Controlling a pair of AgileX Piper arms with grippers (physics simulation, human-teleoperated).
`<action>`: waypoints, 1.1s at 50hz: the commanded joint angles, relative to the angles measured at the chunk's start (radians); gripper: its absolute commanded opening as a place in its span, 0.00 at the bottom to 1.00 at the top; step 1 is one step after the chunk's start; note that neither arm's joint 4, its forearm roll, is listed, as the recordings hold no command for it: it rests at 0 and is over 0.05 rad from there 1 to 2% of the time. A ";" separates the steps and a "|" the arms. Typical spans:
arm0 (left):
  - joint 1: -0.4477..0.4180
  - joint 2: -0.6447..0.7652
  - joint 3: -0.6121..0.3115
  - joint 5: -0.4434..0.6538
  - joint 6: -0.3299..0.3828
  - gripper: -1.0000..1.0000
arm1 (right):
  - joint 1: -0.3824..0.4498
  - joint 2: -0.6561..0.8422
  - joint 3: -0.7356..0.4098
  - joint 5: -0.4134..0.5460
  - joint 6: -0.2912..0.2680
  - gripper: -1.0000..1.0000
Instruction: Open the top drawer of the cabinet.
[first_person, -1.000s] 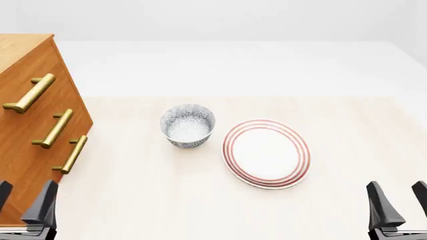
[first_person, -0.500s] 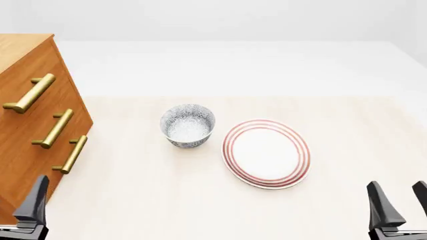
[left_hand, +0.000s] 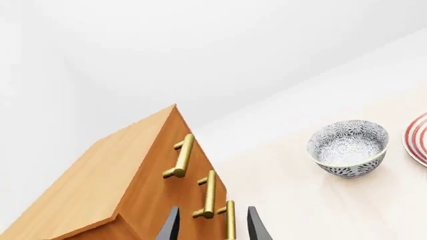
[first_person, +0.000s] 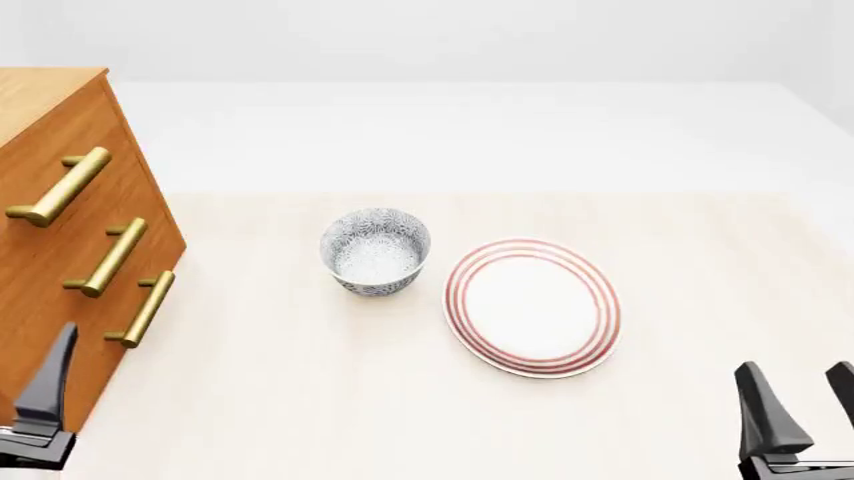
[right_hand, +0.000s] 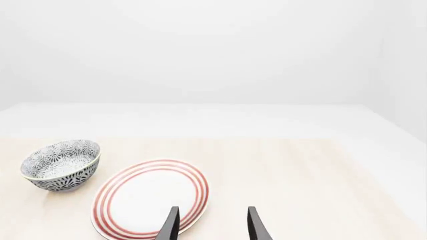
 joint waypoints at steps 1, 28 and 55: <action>0.001 0.043 -0.068 0.033 0.130 1.00 | 0.000 0.000 -0.001 0.001 0.000 1.00; -0.006 0.168 -0.160 0.040 0.464 1.00 | 0.000 0.000 -0.001 0.001 0.000 1.00; 0.050 0.192 -0.145 -0.020 0.750 1.00 | 0.000 0.000 -0.001 0.001 0.000 1.00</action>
